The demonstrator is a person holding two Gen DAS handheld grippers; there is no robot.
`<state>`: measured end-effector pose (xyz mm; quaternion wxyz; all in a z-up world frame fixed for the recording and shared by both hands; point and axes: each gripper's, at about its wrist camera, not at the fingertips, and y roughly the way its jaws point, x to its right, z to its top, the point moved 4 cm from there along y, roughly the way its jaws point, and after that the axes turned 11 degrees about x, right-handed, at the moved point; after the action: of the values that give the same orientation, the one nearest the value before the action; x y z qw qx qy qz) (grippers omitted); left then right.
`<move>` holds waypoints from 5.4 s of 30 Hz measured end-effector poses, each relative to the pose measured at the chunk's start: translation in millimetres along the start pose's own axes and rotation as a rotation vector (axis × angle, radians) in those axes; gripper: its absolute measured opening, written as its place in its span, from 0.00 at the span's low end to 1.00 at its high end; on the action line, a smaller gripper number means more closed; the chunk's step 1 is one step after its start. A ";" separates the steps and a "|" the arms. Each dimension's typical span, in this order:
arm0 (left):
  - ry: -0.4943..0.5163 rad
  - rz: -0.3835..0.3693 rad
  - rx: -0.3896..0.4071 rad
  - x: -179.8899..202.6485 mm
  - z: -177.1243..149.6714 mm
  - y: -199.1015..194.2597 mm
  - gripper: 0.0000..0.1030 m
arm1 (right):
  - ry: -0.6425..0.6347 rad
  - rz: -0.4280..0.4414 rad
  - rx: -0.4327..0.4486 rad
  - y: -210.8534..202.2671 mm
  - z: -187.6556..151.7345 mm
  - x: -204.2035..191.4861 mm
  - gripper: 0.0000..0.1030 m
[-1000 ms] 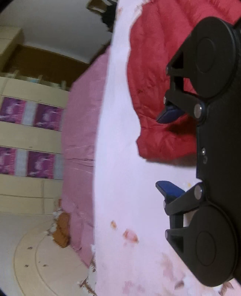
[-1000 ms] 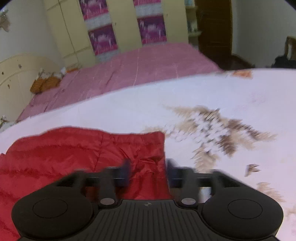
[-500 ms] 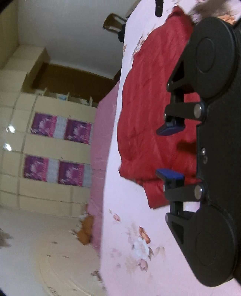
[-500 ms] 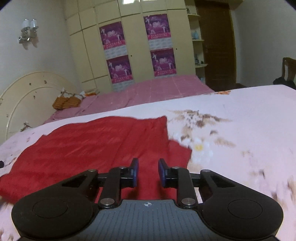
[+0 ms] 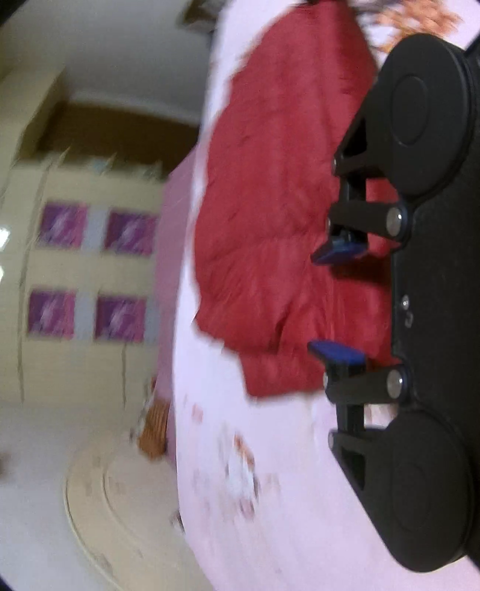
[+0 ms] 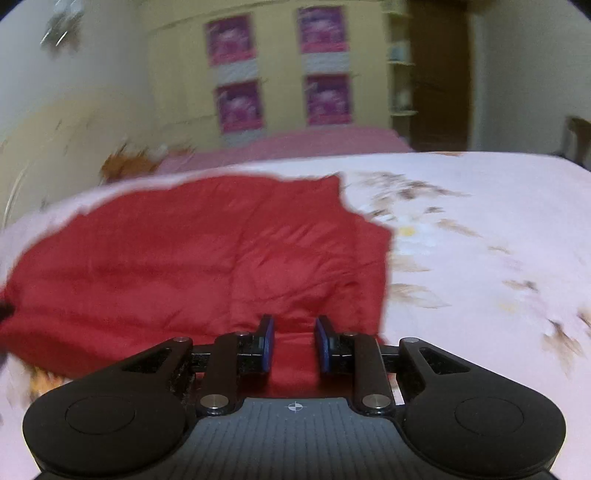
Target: Fold large clothes
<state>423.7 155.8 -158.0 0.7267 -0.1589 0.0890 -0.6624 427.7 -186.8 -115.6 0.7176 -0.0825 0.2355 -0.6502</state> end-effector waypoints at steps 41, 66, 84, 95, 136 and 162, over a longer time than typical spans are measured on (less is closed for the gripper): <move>-0.611 0.012 -0.085 13.5 -21.8 -35.7 0.16 | 0.572 0.089 -0.115 -26.2 6.4 77.1 0.13; -0.692 0.062 -0.119 62.3 -93.4 -185.0 0.17 | 0.461 0.139 -0.217 -175.4 -40.5 149.5 0.13; -0.662 0.079 -0.116 55.4 -112.6 -199.0 0.76 | 0.370 0.038 -0.186 -187.1 -52.9 166.3 0.73; -0.693 0.127 -0.094 38.3 -119.8 -249.0 0.43 | 0.288 0.063 -0.094 -212.9 -29.1 181.0 0.18; -0.486 -0.024 -0.060 94.2 -79.2 -192.8 0.17 | -0.001 0.229 -0.349 -151.1 -91.4 -41.4 0.00; -0.164 -0.068 0.084 221.0 4.2 -221.0 0.17 | 0.117 0.396 -0.372 -150.8 -49.8 8.4 0.00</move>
<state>242.2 -78.7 -59.1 0.7145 -0.1851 -0.0040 -0.6747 271.0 -206.9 -97.1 0.7883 -0.1276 0.4035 -0.4466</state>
